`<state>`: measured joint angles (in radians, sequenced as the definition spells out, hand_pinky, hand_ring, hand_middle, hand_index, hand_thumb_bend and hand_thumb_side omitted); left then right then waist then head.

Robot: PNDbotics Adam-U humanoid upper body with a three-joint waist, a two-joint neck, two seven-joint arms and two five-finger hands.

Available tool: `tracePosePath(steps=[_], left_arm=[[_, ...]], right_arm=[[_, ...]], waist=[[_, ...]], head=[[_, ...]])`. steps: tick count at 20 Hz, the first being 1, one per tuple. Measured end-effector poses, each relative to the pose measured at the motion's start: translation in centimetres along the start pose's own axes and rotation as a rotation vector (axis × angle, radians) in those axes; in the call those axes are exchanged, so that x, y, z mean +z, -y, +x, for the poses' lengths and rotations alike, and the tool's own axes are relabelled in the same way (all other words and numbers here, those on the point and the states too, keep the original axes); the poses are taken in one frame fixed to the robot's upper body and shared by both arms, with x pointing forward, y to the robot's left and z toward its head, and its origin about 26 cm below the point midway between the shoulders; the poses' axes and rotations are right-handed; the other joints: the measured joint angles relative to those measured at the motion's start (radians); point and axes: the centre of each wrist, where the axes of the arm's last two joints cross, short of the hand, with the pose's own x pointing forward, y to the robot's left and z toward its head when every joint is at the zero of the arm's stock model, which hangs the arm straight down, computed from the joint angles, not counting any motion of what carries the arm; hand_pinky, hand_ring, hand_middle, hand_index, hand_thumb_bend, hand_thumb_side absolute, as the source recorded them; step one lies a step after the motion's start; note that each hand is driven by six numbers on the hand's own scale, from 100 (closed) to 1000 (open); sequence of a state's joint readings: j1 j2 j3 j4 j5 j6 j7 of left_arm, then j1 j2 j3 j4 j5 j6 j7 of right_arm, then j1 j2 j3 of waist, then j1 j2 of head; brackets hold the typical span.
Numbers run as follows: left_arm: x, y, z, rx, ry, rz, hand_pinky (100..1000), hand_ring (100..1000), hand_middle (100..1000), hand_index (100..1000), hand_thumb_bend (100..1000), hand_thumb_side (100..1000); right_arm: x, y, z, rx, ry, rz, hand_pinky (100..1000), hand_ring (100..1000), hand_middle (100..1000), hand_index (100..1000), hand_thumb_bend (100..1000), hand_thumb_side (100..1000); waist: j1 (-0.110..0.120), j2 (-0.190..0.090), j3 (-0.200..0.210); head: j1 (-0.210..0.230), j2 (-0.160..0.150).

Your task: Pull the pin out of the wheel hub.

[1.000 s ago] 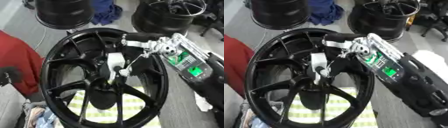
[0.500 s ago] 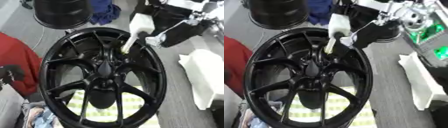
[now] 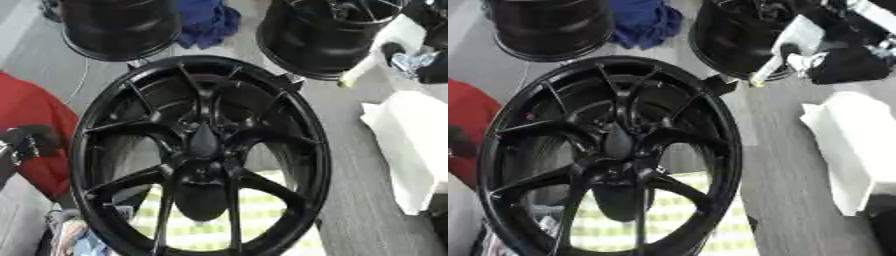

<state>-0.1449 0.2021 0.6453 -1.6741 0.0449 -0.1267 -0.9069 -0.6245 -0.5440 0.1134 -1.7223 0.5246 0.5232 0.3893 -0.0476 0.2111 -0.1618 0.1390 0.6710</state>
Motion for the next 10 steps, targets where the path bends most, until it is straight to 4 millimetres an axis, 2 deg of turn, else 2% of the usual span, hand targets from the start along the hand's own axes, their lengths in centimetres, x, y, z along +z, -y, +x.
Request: tracePosePath(steps=[4, 10], left_arm=[[0.0, 0.0, -0.1, -0.003, 0.003, 0.000, 720, 730, 670, 820, 100, 903], [-0.4, 0.5, -0.2, 0.005, 0.012, -0.012, 720, 730, 669, 819, 100, 904]], right_arm=[[0.0, -2.6, -4.0, -0.108, -0.204, -0.044, 772, 847, 864, 912, 320, 537], [2.8, -4.6, -6.6, -0.221, -0.374, -0.190, 728, 806, 804, 886, 275, 526]], waist=[[0.003, 0.000, 0.010], [0.000, -0.002, 0.050]], head=[[-0.004, -0.001], [-0.032, 0.000]])
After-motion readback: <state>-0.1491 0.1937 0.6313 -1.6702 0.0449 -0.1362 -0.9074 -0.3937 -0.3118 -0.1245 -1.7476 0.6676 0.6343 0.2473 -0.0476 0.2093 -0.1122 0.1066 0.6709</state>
